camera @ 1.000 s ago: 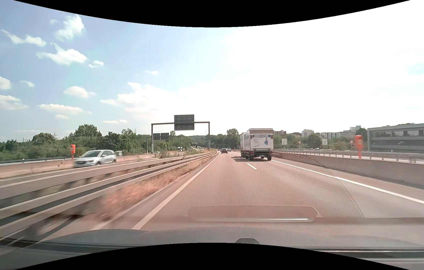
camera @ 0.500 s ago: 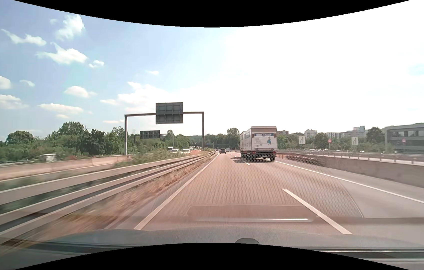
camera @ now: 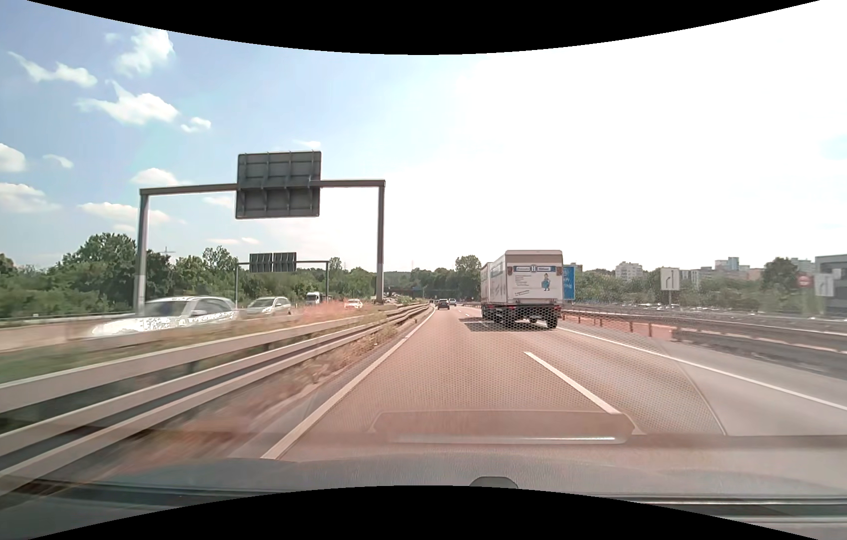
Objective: Follow the waypoints while adhering to traffic rules and regulations
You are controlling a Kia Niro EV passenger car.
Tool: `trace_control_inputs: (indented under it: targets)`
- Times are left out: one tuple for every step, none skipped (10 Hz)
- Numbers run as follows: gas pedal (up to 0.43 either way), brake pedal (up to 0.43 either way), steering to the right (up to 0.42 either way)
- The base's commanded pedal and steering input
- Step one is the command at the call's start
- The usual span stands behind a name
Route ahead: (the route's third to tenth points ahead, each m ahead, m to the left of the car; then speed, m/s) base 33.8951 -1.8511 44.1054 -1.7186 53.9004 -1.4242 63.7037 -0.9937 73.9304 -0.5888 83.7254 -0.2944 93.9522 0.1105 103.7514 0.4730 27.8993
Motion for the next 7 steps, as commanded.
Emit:
trace_control_inputs:
  targets:
    - [0.13,0.0,-0.006]
    - [0.13,0.0,-0.006]
    - [0.13,0.0,-0.006]
    - [0.13,0.0,-0.006]
    - [0.13,0.0,-0.006]
    - [0.13,0.0,-0.006]
    - [0.13,0.0,-0.006]
